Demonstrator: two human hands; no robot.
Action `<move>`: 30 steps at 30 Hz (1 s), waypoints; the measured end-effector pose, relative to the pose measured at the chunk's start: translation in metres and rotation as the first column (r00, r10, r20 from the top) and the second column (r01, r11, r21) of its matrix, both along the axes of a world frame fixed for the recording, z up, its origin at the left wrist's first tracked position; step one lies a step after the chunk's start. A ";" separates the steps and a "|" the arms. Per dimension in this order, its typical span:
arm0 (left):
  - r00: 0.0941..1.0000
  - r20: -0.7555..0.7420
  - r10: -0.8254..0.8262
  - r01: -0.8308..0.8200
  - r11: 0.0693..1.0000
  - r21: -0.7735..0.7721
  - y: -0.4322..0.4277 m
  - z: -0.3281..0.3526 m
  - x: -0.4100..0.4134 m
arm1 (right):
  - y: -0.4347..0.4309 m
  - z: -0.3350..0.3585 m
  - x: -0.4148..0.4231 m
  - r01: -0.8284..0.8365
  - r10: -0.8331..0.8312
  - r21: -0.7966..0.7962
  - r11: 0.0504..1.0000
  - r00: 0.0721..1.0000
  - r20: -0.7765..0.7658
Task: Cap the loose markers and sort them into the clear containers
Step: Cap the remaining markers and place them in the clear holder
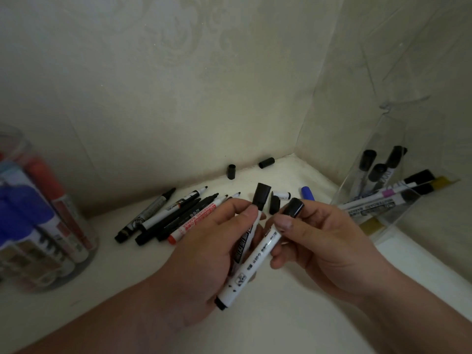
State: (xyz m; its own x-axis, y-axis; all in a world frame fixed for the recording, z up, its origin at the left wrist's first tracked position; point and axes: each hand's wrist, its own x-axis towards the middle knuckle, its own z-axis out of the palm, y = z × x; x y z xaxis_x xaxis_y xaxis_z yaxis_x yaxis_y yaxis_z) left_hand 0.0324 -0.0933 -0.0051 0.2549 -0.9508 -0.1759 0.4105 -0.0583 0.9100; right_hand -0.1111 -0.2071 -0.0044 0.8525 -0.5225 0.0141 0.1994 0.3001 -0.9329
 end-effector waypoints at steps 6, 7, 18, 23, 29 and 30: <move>0.985 0.174 -0.012 0.009 1.000 0.017 0.004 0.005 0.000 | -0.004 0.000 -0.005 -0.138 0.138 0.016 0.990 0.990 -0.027; 0.977 0.207 -0.045 0.041 0.999 0.021 0.005 0.006 -0.001 | -0.005 0.000 -0.007 -0.151 0.151 0.015 0.988 0.987 -0.051; 0.910 0.287 -0.298 0.296 0.954 0.049 0.006 0.003 0.010 | -0.015 0.009 -0.016 -0.195 0.161 -0.201 0.960 0.972 -0.174; 0.899 0.191 -0.393 0.406 0.913 -0.035 0.003 0.004 0.012 | -0.015 0.012 -0.018 -0.172 0.167 -0.279 0.945 0.985 -0.040; 0.875 -0.066 -0.480 0.468 0.873 -0.140 0.009 0.003 0.045 | -0.028 0.040 -0.037 0.263 -0.180 -0.406 0.875 0.956 0.231; 0.910 -0.040 -0.413 0.405 0.905 -0.129 0.007 0.003 0.049 | -0.032 0.041 -0.039 0.339 -0.262 -0.468 0.816 0.939 0.224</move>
State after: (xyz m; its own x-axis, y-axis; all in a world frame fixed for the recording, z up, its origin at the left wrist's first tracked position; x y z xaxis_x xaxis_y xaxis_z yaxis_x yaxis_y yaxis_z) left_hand 0.0818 -0.0859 -0.0023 -0.1690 -0.9837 -0.0615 0.4315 -0.1300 0.8927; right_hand -0.1505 -0.2387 0.0365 0.6224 -0.6422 0.4475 0.3455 -0.2876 -0.8933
